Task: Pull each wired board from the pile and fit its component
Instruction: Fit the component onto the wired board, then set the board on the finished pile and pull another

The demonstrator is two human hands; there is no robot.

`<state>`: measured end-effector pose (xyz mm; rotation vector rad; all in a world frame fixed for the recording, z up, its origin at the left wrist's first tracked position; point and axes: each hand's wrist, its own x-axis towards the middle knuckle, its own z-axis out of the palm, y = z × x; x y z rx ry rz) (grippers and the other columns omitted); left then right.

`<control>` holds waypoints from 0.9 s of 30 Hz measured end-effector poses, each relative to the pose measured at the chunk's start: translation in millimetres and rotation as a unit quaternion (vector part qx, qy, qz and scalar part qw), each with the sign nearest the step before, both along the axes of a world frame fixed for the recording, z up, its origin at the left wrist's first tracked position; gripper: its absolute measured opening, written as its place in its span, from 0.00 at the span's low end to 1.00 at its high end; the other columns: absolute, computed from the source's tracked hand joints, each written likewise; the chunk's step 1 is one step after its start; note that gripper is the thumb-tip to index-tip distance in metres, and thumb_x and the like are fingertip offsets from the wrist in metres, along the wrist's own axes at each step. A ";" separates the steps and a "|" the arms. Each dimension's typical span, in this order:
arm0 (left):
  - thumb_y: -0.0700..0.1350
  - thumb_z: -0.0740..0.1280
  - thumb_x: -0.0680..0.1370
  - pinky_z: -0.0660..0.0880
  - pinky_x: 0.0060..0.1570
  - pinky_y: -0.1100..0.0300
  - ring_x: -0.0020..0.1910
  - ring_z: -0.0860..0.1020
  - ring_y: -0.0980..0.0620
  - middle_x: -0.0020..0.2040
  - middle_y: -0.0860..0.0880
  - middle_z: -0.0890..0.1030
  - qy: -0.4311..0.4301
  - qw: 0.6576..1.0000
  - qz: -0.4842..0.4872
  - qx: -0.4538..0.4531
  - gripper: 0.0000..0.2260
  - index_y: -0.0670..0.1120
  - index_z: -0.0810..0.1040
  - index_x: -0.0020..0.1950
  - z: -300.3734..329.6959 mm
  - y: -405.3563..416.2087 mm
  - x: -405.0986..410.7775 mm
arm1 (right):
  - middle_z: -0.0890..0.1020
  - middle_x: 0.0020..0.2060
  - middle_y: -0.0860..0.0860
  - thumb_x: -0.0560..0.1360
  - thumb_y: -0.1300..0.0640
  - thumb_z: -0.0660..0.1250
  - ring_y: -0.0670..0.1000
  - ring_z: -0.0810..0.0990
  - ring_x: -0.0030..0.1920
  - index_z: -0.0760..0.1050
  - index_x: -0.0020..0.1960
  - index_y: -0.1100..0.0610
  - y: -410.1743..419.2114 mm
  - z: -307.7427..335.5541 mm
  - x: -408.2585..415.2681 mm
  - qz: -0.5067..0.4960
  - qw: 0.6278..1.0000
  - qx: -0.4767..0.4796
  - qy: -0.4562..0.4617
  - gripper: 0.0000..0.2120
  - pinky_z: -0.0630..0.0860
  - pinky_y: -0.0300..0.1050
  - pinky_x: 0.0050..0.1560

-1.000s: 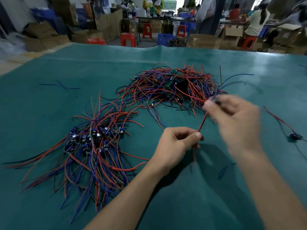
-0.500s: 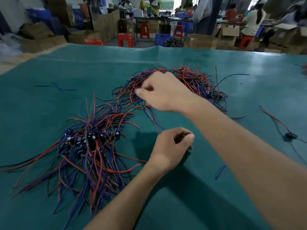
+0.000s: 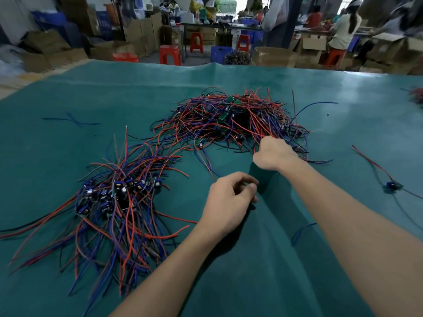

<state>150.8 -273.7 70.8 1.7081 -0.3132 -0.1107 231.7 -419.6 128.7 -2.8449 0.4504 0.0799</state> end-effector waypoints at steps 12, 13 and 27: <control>0.38 0.65 0.80 0.76 0.41 0.61 0.36 0.81 0.55 0.37 0.47 0.86 0.014 1.000 0.004 0.003 0.07 0.47 0.82 0.49 -0.5 0.1 1.4 | 0.69 0.39 0.53 0.76 0.55 0.62 0.61 0.73 0.47 0.66 0.39 0.55 -8.2 5.6 -28.3 0.064 0.990 -0.101 0.081 0.10 0.72 0.51 0.49; 0.38 0.65 0.80 0.76 0.41 0.60 0.36 0.81 0.54 0.37 0.47 0.86 0.016 1.000 0.007 0.000 0.07 0.47 0.81 0.49 -1.3 -0.1 1.8 | 0.69 0.37 0.53 0.76 0.56 0.62 0.60 0.73 0.46 0.65 0.38 0.56 -9.1 4.8 -34.4 0.068 0.991 -0.089 0.078 0.10 0.72 0.49 0.48; 0.43 0.66 0.82 0.66 0.26 0.67 0.24 0.69 0.58 0.28 0.50 0.76 0.060 0.993 -0.012 -0.102 0.14 0.44 0.79 0.37 6.6 3.2 0.9 | 0.82 0.36 0.51 0.81 0.57 0.65 0.50 0.79 0.36 0.76 0.47 0.57 3.4 -22.9 -108.0 0.197 0.937 0.289 -0.001 0.06 0.76 0.53 0.41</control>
